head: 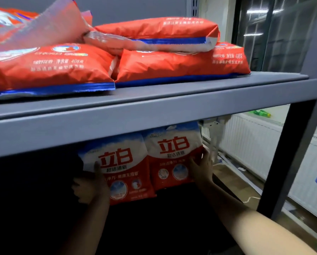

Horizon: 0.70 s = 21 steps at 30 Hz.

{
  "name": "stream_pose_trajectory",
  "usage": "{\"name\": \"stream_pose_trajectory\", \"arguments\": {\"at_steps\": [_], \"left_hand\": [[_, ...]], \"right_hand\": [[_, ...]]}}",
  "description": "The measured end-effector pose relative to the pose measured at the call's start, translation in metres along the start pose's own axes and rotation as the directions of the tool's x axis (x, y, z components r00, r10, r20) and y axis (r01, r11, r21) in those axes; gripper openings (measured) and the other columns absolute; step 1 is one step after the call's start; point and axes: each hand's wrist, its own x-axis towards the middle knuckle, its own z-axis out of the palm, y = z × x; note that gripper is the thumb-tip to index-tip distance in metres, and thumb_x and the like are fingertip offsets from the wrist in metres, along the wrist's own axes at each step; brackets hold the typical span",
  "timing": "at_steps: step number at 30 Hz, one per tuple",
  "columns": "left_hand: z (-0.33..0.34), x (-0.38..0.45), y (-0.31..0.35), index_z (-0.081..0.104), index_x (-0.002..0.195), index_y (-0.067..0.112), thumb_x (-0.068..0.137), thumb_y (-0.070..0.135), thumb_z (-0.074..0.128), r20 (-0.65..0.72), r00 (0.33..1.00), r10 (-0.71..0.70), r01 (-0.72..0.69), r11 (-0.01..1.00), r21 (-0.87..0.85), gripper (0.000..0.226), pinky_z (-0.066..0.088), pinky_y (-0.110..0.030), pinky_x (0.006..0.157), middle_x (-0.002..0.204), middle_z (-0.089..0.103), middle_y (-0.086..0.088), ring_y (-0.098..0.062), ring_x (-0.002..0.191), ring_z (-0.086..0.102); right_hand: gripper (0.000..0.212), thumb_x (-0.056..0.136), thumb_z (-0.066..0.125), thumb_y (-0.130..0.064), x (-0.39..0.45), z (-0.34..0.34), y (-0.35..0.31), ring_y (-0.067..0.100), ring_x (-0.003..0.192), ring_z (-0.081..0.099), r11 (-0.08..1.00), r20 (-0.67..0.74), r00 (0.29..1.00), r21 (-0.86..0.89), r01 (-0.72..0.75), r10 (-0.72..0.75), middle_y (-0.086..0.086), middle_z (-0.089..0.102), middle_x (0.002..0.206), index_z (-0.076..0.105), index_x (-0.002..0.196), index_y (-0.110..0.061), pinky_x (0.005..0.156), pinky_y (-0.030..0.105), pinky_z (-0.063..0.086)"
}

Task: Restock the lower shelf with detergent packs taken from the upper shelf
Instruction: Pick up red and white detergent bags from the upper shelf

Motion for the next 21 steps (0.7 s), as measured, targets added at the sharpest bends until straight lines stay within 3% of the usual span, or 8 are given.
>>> {"name": "stream_pose_trajectory", "arguments": {"at_steps": [2, 4, 7, 9, 12, 17, 21], "left_hand": [[-0.002, -0.021, -0.008, 0.032, 0.144, 0.004, 0.078, 0.057, 0.068, 0.038, 0.956, 0.292, -0.294, 0.941, 0.166, 0.092, 0.029, -0.058, 0.106, 0.149, 0.028, -0.026, -0.043, 0.133, 0.031], [-0.002, -0.040, -0.024, 0.018, 0.152, 0.019, 0.072, 0.069, 0.065, 0.256, 0.824, 0.506, -0.564, 0.778, 0.278, 0.105, 0.019, -0.059, 0.111, 0.158, 0.007, -0.016, -0.040, 0.141, 0.016], [0.004, -0.050, -0.046, -0.022, 0.143, 0.041, 0.068, 0.089, 0.029, 0.610, 0.610, 0.506, -0.782, 0.510, 0.358, 0.103, -0.010, -0.059, 0.110, 0.153, -0.035, 0.000, -0.032, 0.141, -0.028], [0.010, -0.046, -0.054, -0.031, 0.139, 0.044, 0.067, 0.090, 0.005, 0.690, 0.546, 0.475, -0.833, 0.399, 0.384, 0.093, -0.017, -0.064, 0.108, 0.145, -0.046, -0.001, -0.033, 0.131, -0.044], [0.020, -0.041, -0.053, -0.035, 0.137, 0.042, 0.066, 0.088, -0.005, 0.688, 0.561, 0.460, -0.823, 0.404, 0.400, 0.090, -0.017, -0.067, 0.107, 0.145, -0.047, -0.001, -0.035, 0.128, -0.047], [0.025, -0.045, -0.043, -0.032, 0.136, 0.044, 0.080, 0.080, 0.024, 0.678, 0.586, 0.445, -0.804, 0.424, 0.417, 0.088, -0.012, -0.068, 0.108, 0.146, -0.043, 0.000, -0.034, 0.130, -0.043], [0.014, -0.047, -0.032, -0.003, 0.148, 0.047, 0.084, 0.071, 0.042, 0.706, 0.570, 0.421, -0.811, 0.427, 0.400, 0.082, -0.012, -0.061, 0.107, 0.157, -0.024, 0.003, -0.033, 0.139, -0.029]], "right_hand": [[0.092, 0.077, 0.069, -0.050, -0.013, -0.002, 0.004, 0.030, 0.140, 0.026, 0.988, -0.033, 0.997, -0.137, 0.071, -0.076, 0.007, 0.029, 0.152, 0.019, 0.149, -0.022, 0.112, 0.054, 0.027], [0.087, 0.080, 0.064, -0.052, -0.024, -0.003, 0.007, 0.031, 0.143, 0.018, 0.944, 0.001, 0.990, -0.302, 0.133, -0.139, 0.004, 0.019, 0.157, 0.019, 0.149, -0.025, 0.112, 0.054, 0.026], [0.075, 0.083, 0.061, -0.052, -0.038, 0.002, 0.011, 0.033, 0.142, 0.016, 0.900, 0.147, 0.978, -0.391, 0.192, -0.145, -0.001, 0.011, 0.157, 0.021, 0.146, -0.039, 0.106, 0.057, 0.035], [0.076, 0.086, 0.059, -0.050, -0.037, 0.003, 0.013, 0.035, 0.144, 0.008, 0.914, 0.213, 0.967, -0.350, 0.207, -0.138, -0.001, 0.003, 0.158, 0.016, 0.148, -0.041, 0.108, 0.059, 0.031], [0.078, 0.088, 0.060, -0.046, -0.025, 0.001, 0.015, 0.034, 0.145, 0.000, 0.919, 0.293, 0.942, -0.303, 0.252, -0.161, 0.003, 0.001, 0.159, 0.014, 0.150, -0.035, 0.113, 0.060, 0.020], [0.076, 0.089, 0.058, -0.041, -0.013, -0.002, 0.012, 0.036, 0.146, 0.001, 0.909, 0.376, 0.913, -0.305, 0.284, -0.159, 0.001, 0.002, 0.160, 0.015, 0.150, -0.037, 0.113, 0.061, 0.020], [0.082, 0.068, 0.050, -0.074, -0.022, -0.019, -0.004, 0.033, 0.145, 0.015, 0.972, 0.462, 0.885, -0.176, 0.154, -0.057, -0.006, 0.010, 0.159, 0.018, 0.141, -0.054, 0.110, 0.059, 0.029]]}}
